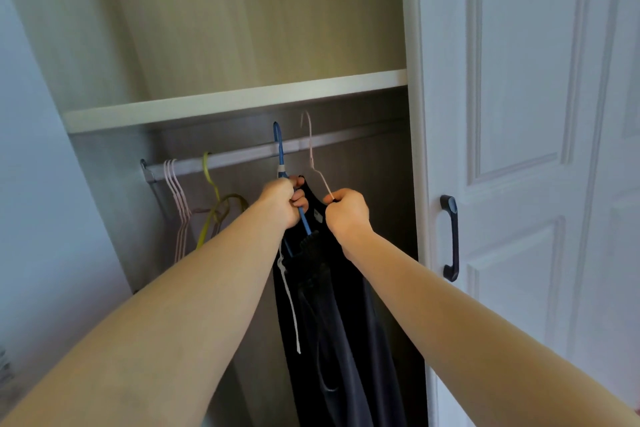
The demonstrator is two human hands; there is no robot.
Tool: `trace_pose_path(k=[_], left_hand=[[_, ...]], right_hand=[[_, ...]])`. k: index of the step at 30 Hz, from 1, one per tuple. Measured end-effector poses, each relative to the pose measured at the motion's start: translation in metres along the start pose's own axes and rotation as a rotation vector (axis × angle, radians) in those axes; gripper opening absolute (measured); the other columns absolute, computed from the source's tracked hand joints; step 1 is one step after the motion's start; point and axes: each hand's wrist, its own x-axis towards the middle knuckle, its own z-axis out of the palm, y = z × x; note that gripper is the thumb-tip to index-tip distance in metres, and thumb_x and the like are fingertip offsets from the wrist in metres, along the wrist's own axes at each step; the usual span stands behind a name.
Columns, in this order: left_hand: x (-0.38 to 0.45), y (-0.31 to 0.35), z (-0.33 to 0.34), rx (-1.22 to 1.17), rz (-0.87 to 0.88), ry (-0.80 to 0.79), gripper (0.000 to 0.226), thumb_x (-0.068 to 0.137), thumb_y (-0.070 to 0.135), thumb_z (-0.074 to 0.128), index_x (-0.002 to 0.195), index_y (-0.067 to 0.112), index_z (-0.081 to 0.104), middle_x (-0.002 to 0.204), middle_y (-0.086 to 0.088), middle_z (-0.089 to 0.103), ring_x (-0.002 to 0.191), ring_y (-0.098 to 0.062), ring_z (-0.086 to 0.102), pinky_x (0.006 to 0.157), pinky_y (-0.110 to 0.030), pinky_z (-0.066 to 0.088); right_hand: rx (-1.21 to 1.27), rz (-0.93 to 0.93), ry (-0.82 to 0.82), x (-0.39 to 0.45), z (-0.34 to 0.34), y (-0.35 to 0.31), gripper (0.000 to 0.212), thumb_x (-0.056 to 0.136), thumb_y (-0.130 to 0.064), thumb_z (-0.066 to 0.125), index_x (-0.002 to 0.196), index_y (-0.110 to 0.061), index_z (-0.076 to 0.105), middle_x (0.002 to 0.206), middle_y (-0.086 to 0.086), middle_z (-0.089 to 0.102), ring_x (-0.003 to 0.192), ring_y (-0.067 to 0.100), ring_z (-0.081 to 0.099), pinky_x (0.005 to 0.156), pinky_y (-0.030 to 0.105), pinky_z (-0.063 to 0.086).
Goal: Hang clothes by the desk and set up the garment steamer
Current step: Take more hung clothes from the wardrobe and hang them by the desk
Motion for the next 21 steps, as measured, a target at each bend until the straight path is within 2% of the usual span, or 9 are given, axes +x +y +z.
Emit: trace_pose_path(k=[2,7,10,13,15,19,21], left_hand=[[-0.003,0.004,0.000,-0.032,0.015,-0.006,0.031,0.101,0.007,0.029,0.072,0.010,0.041,0.062,0.001,0.030,0.021,-0.004,0.023,0.027,-0.015,0.017],[-0.016,0.003,0.005,-0.013,-0.002,-0.039,0.028,0.101,0.008,0.030,0.077,0.009,0.043,0.062,0.000,0.031,0.024,-0.005,0.025,0.028,-0.016,0.019],[-0.027,-0.011,0.009,0.017,-0.005,-0.024,0.023,0.099,0.006,0.032,0.080,0.008,0.044,0.066,-0.001,0.039,0.027,-0.006,0.028,0.030,-0.015,0.022],[-0.038,-0.021,0.010,0.084,-0.007,0.044,0.015,0.097,0.003,0.034,0.092,0.007,0.047,0.069,-0.003,0.044,0.038,-0.010,0.031,0.035,-0.018,0.025],[-0.046,-0.025,0.008,0.075,-0.007,0.081,0.014,0.096,0.002,0.033,0.097,0.009,0.045,0.069,-0.004,0.046,0.044,-0.011,0.031,0.039,-0.020,0.027],[-0.077,-0.033,0.009,0.012,-0.039,0.110,0.021,0.097,0.000,0.034,0.095,0.017,0.046,0.071,-0.006,0.050,0.049,-0.011,0.034,0.048,-0.021,0.028],[-0.097,-0.036,0.011,-0.020,-0.045,0.118,0.018,0.096,0.000,0.036,0.093,0.014,0.046,0.073,-0.007,0.053,0.050,-0.012,0.037,0.049,-0.021,0.031]], right_hand=[[0.028,0.001,0.003,-0.003,-0.005,-0.005,0.026,0.091,-0.001,0.041,0.104,-0.012,0.060,0.101,0.009,0.059,0.082,0.022,0.056,0.069,0.032,0.049],[0.038,0.024,-0.009,-0.014,-0.017,0.000,0.025,0.093,0.000,0.042,0.107,-0.014,0.058,0.100,0.007,0.057,0.088,0.021,0.059,0.077,0.033,0.052],[0.018,0.024,-0.007,-0.028,-0.022,0.008,0.026,0.092,0.001,0.043,0.108,-0.015,0.056,0.096,0.004,0.055,0.076,0.016,0.055,0.066,0.028,0.050],[0.017,0.041,-0.032,-0.047,-0.028,0.017,0.028,0.092,0.004,0.043,0.111,-0.013,0.055,0.100,0.006,0.055,0.079,0.015,0.054,0.067,0.025,0.050],[0.005,0.046,-0.043,-0.062,-0.034,0.023,0.029,0.092,0.005,0.042,0.112,-0.013,0.056,0.104,0.007,0.056,0.078,0.015,0.054,0.062,0.022,0.048],[-0.014,0.053,-0.034,-0.097,-0.048,0.029,0.029,0.092,0.004,0.042,0.108,-0.014,0.058,0.103,0.007,0.057,0.070,0.012,0.052,0.052,0.019,0.041],[-0.019,0.056,-0.023,-0.117,-0.055,0.031,0.030,0.092,0.005,0.041,0.107,-0.014,0.058,0.102,0.006,0.057,0.069,0.012,0.051,0.051,0.018,0.040]])
